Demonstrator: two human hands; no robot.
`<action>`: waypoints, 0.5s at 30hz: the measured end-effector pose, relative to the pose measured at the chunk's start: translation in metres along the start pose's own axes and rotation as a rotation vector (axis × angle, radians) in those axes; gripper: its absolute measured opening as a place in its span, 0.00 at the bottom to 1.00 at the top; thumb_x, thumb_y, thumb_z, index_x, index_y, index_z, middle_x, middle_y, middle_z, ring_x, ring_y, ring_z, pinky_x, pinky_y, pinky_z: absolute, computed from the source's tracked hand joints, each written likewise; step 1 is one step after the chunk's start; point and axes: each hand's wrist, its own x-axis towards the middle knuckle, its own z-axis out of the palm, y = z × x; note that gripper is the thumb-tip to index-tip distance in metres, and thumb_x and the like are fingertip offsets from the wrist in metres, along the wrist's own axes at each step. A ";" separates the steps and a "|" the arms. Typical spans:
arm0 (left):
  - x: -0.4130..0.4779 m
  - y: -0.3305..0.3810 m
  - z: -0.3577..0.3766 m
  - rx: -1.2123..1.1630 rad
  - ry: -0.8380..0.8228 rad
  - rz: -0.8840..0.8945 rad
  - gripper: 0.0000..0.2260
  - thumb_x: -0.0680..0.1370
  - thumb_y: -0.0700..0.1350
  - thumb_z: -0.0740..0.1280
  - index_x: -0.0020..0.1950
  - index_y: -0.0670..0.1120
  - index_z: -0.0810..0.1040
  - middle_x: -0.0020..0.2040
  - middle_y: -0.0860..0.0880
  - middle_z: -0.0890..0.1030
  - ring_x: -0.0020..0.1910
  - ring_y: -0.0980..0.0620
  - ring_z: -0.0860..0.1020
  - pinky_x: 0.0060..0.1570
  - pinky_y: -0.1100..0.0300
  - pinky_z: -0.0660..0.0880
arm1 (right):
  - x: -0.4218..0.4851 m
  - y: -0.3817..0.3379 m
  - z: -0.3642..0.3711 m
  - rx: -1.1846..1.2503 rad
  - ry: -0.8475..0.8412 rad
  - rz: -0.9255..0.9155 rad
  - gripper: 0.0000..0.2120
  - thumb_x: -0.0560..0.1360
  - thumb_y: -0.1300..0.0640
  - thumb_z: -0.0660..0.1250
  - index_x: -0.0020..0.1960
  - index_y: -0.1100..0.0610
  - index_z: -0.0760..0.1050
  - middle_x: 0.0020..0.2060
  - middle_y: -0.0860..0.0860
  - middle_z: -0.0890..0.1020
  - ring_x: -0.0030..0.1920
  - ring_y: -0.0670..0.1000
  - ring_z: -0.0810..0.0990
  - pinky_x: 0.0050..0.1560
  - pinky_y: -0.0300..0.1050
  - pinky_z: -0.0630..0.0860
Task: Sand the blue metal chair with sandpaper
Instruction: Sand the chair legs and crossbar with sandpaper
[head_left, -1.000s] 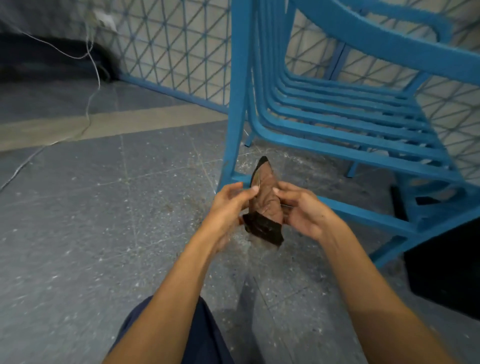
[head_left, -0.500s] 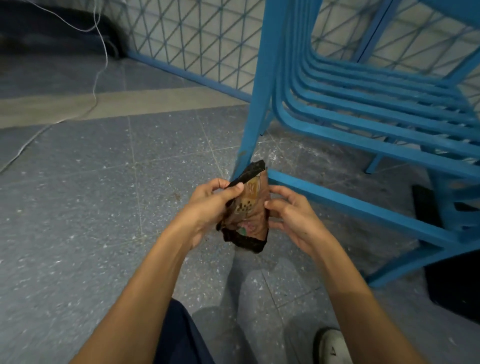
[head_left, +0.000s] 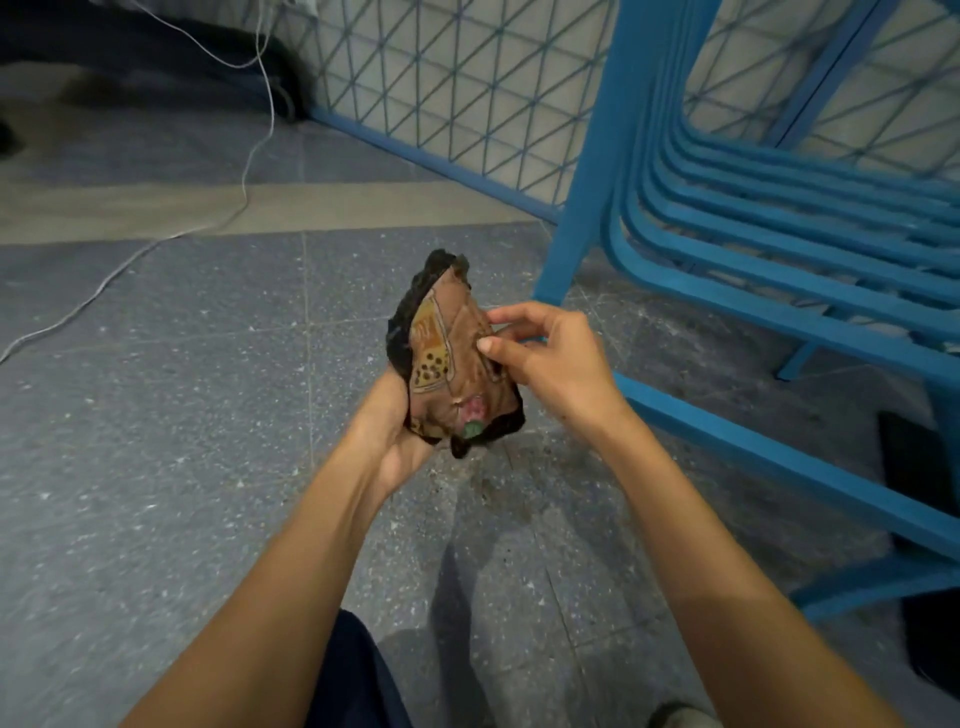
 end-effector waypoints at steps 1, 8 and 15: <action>0.002 0.000 0.001 -0.084 0.005 -0.015 0.22 0.82 0.55 0.53 0.59 0.41 0.78 0.54 0.41 0.82 0.50 0.45 0.83 0.47 0.48 0.81 | 0.001 -0.001 -0.001 -0.019 -0.016 -0.007 0.10 0.70 0.59 0.74 0.51 0.52 0.80 0.39 0.49 0.81 0.40 0.48 0.81 0.44 0.43 0.78; 0.005 0.024 0.004 -0.190 0.168 0.151 0.20 0.77 0.51 0.64 0.65 0.40 0.73 0.57 0.39 0.81 0.54 0.43 0.81 0.54 0.48 0.78 | -0.010 0.002 -0.064 0.127 0.076 0.014 0.09 0.75 0.66 0.67 0.44 0.53 0.80 0.42 0.54 0.84 0.44 0.50 0.84 0.49 0.42 0.80; 0.037 -0.027 0.059 0.545 0.169 0.302 0.22 0.79 0.46 0.64 0.73 0.50 0.65 0.64 0.48 0.76 0.60 0.50 0.76 0.63 0.49 0.72 | 0.001 0.043 -0.061 -0.354 0.103 -0.031 0.15 0.78 0.58 0.63 0.64 0.52 0.74 0.57 0.51 0.80 0.58 0.48 0.78 0.63 0.47 0.74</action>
